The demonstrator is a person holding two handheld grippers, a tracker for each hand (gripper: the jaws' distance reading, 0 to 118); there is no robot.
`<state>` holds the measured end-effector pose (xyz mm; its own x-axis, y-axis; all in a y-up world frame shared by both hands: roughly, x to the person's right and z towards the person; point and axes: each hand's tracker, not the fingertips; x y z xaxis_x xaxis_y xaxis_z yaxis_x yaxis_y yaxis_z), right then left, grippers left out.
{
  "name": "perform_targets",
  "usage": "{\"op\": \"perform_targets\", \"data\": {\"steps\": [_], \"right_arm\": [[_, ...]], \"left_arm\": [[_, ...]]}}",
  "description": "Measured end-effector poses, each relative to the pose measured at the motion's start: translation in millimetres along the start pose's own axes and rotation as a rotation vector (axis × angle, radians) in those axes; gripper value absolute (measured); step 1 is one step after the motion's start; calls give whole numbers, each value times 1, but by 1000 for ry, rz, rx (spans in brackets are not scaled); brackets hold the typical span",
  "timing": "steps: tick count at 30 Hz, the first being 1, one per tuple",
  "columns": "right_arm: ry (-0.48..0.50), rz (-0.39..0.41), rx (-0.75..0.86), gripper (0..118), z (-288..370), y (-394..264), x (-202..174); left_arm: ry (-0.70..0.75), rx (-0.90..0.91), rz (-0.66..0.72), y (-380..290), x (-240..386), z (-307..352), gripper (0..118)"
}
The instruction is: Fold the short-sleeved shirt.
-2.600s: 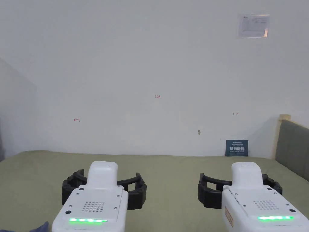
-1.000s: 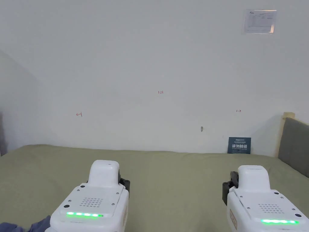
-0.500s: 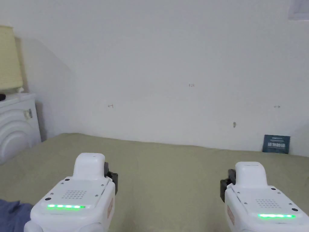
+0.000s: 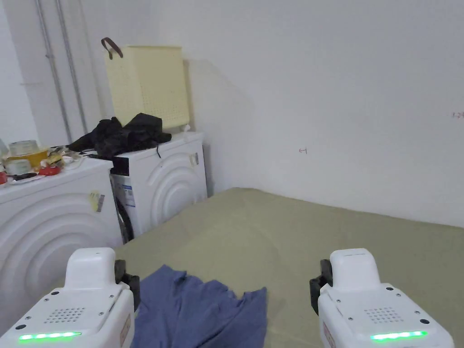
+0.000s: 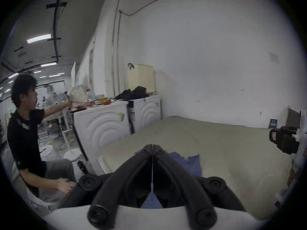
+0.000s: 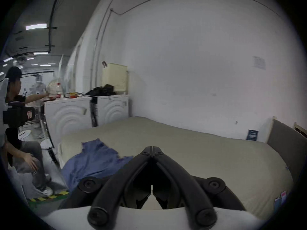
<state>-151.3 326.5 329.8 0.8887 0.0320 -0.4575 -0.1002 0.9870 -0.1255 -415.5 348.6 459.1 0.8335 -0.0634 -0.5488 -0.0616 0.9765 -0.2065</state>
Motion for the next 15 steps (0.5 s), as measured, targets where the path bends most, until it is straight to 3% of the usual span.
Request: {"op": "perform_targets", "data": {"steps": [7,15], "right_arm": [[47,18,-12,0,-14,0,-18],[20,23,-50,0,-29,-18,-8]], "left_arm": [[11,-33,29,-12,-14,-6,1],[-67,-120,20,-30,3,-53,1]]}}
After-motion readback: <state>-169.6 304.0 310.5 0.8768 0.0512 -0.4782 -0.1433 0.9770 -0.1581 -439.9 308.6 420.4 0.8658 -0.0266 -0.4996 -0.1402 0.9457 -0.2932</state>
